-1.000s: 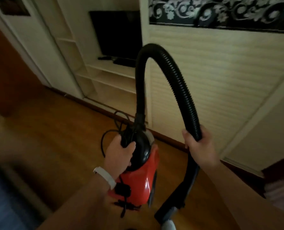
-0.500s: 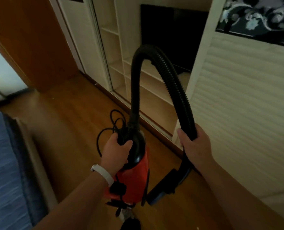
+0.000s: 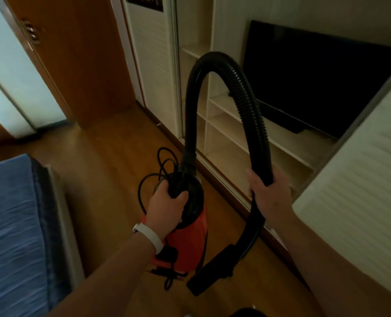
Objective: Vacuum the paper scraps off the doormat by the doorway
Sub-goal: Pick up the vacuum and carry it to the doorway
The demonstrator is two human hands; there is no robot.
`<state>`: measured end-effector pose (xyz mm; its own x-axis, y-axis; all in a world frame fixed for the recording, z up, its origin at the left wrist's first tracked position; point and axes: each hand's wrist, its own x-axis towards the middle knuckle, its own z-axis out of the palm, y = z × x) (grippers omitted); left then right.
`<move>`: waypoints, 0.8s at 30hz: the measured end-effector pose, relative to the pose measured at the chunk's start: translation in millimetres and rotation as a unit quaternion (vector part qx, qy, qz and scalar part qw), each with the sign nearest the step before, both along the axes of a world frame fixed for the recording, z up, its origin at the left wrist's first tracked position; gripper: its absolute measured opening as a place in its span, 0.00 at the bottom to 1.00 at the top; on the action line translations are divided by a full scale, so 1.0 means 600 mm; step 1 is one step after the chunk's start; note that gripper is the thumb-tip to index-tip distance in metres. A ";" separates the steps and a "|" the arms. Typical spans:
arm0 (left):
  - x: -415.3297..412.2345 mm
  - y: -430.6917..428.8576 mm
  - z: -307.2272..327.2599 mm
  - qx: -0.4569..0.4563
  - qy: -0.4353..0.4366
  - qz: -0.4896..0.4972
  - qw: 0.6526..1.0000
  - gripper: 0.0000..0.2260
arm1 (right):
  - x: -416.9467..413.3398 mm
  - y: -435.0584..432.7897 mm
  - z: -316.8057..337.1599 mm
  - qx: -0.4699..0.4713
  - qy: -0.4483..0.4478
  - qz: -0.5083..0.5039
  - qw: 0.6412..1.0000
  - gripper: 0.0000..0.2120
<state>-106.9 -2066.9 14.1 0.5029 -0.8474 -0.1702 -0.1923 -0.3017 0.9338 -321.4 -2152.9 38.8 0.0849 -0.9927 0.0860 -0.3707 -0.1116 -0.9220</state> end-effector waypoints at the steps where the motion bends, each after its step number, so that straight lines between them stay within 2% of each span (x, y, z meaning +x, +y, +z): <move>1: 0.021 -0.009 0.001 0.001 -0.003 0.009 1.000 0.06 | 0.019 -0.015 0.002 0.003 0.005 0.006 1.000 0.12; 5: 0.097 -0.041 -0.005 0.005 -0.004 0.051 0.999 0.04 | 0.103 -0.071 0.002 -0.007 -0.019 0.056 0.998 0.10; 14: 0.255 -0.164 -0.041 0.044 0.008 0.136 0.990 0.03 | 0.300 -0.260 -0.050 0.046 -0.068 0.143 0.986 0.07; 24: 0.421 -0.336 -0.007 0.022 0.004 0.234 0.972 0.06 | 0.539 -0.489 -0.059 0.073 -0.083 0.258 0.960 0.11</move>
<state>145.7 -2268.6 9.7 0.8295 -0.5185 -0.2076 -0.0167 -0.3947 0.9187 1.9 -2446.1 3.4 0.5657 -0.8246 0.0030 -0.1484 -0.1054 -0.9833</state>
